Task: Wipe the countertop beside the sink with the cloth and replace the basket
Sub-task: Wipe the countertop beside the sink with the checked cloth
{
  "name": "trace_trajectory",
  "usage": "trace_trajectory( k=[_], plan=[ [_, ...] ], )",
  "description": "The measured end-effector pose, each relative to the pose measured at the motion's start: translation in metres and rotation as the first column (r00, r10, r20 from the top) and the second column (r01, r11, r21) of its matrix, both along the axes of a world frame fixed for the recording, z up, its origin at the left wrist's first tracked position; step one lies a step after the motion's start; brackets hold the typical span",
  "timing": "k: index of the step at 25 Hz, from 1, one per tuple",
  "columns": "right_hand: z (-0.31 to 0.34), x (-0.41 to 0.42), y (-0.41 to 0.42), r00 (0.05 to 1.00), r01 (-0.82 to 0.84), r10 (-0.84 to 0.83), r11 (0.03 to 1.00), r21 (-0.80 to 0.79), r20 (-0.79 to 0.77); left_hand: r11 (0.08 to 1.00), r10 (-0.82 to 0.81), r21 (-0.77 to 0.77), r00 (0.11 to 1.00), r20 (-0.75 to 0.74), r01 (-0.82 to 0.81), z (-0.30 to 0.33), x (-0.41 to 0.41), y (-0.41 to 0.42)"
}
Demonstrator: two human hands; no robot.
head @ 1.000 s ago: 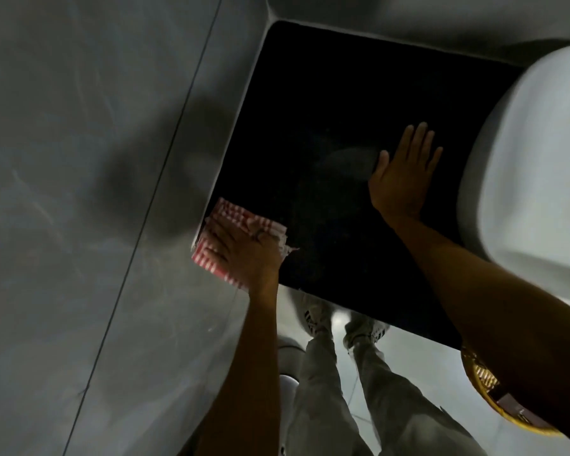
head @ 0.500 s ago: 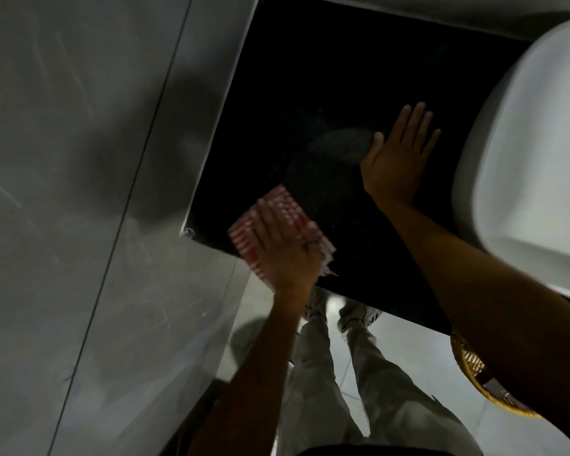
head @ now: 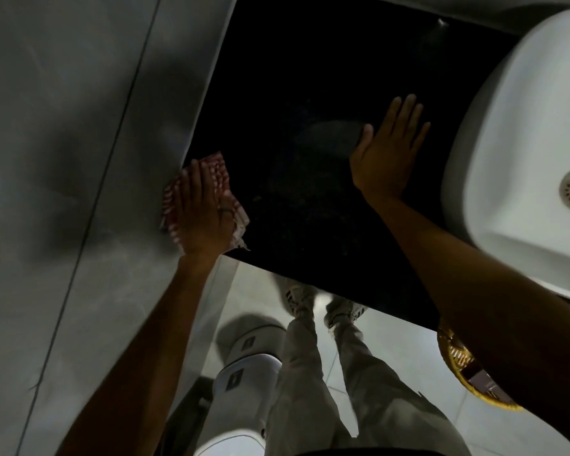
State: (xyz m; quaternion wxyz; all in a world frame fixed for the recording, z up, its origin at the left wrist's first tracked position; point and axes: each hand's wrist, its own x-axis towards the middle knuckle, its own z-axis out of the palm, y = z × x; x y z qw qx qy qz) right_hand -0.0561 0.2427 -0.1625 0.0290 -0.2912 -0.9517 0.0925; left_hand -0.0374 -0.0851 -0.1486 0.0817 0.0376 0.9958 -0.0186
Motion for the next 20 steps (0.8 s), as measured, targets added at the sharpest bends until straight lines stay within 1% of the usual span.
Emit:
trace_trajectory(
  k=[2, 4, 5, 7, 8, 9, 11, 12, 13, 14, 16, 17, 18, 19, 20],
  plan=[
    [-0.002, -0.001, -0.001, 1.0, -0.004, 0.004, 1.0, 0.01, -0.018, 0.996, -0.086, 0.002, 0.996, 0.012, 0.086, 0.0, -0.017, 0.01],
    [-0.003, -0.001, -0.001, 1.0, -0.012, 0.012, 1.0, 0.002, -0.024, 0.976, -0.207, 0.07, 0.978, 0.025, 0.204, 0.002, -0.047, 0.033],
    [-0.004, 0.0, 0.001, 0.999, -0.011, 0.011, 1.0, 0.0, -0.03, 0.952, -0.292, 0.099, 0.957, 0.001, 0.29, 0.001, -0.064, 0.049],
    [-0.007, -0.001, 0.002, 0.999, -0.014, 0.015, 1.0, 0.028, -0.031, 0.867, -0.482, 0.121, 0.875, -0.042, 0.483, -0.003, -0.079, 0.083],
    [-0.007, -0.001, 0.002, 0.999, -0.018, 0.018, 0.999, 0.031, -0.027, 0.806, -0.575, 0.124, 0.815, -0.069, 0.579, -0.006, -0.073, 0.096],
    [-0.007, -0.002, 0.002, 1.0, -0.02, 0.02, 0.999, 0.031, -0.021, 0.744, -0.651, 0.112, 0.752, -0.107, 0.659, -0.012, -0.057, 0.106],
    [-0.007, -0.001, 0.002, 1.0, -0.015, 0.015, 1.0, 0.021, -0.006, 0.642, -0.75, 0.089, 0.648, -0.135, 0.761, -0.018, -0.001, 0.119],
    [-0.003, 0.0, 0.002, 1.0, -0.018, 0.018, 1.0, -0.002, 0.011, 0.602, -0.78, 0.113, 0.613, -0.127, 0.79, -0.016, 0.034, 0.126],
    [0.0, 0.002, 0.003, 0.999, -0.022, 0.023, 0.999, -0.029, 0.025, 0.565, -0.804, 0.171, 0.585, -0.107, 0.807, -0.011, 0.067, 0.13],
    [0.004, 0.002, 0.005, 0.998, -0.032, 0.035, 0.997, -0.076, 0.043, 0.518, -0.832, 0.224, 0.546, -0.092, 0.826, -0.011, 0.091, 0.132],
    [0.019, 0.003, 0.01, 0.995, -0.064, 0.081, 0.969, -0.24, 0.061, 0.434, -0.885, 0.233, 0.461, -0.073, 0.87, -0.003, 0.129, 0.131],
    [0.03, 0.008, 0.011, 0.995, -0.073, 0.095, 0.927, -0.368, 0.041, 0.446, -0.879, 0.287, 0.476, -0.039, 0.847, 0.002, 0.144, 0.126],
    [0.043, 0.021, 0.01, 0.996, -0.073, 0.089, 0.853, -0.517, 0.006, 0.489, -0.848, 0.445, 0.528, 0.042, 0.75, 0.008, 0.159, 0.123],
    [0.053, 0.038, 0.009, 0.996, -0.09, 0.075, 0.766, -0.637, -0.05, 0.532, -0.8, 0.651, 0.572, 0.179, 0.541, 0.017, 0.172, 0.119],
    [0.063, 0.057, 0.006, 0.992, -0.124, 0.078, 0.691, -0.712, -0.097, 0.57, -0.721, 0.792, 0.595, 0.355, 0.219, 0.031, 0.179, 0.115]
  ],
)
